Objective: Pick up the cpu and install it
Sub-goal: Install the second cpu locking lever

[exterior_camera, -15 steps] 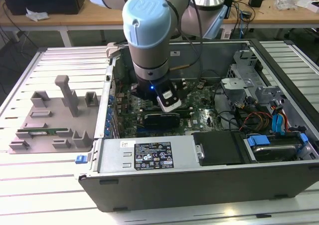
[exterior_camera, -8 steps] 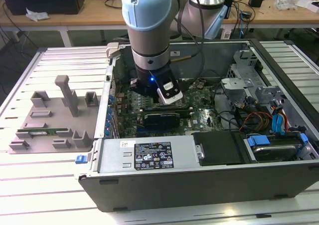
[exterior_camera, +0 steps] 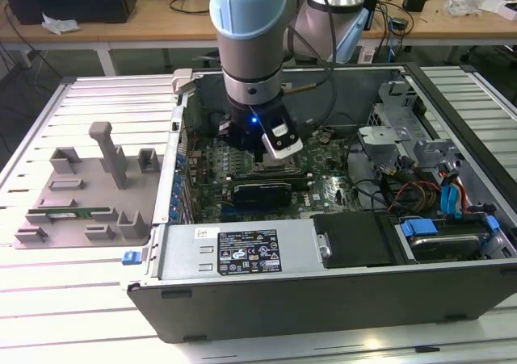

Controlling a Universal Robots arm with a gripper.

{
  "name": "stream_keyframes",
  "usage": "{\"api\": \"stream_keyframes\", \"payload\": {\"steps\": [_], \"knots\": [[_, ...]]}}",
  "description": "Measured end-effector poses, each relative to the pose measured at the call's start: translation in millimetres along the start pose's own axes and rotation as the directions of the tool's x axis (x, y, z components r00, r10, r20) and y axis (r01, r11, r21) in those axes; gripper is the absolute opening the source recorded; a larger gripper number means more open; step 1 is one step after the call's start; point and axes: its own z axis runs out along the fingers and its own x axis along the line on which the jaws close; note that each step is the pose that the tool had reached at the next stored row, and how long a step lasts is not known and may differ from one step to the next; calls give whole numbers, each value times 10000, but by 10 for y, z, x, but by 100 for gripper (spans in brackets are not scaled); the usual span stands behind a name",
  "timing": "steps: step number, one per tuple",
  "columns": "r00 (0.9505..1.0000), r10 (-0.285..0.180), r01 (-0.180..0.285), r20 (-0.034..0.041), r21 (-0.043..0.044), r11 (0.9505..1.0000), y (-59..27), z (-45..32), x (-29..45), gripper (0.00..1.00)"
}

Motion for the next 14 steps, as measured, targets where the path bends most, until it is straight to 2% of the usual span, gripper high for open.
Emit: {"api": "stream_keyframes", "payload": {"steps": [2, 3, 14], "knots": [[10000, 5, -5, 5, 31, 10000, 39, 11, -24, 11], [10000, 19, -19, 12, 75, 10000, 75, 21, -55, 11], [9999, 102, -105, 64, 394, 9992, 243, 71, -255, 11]]}}
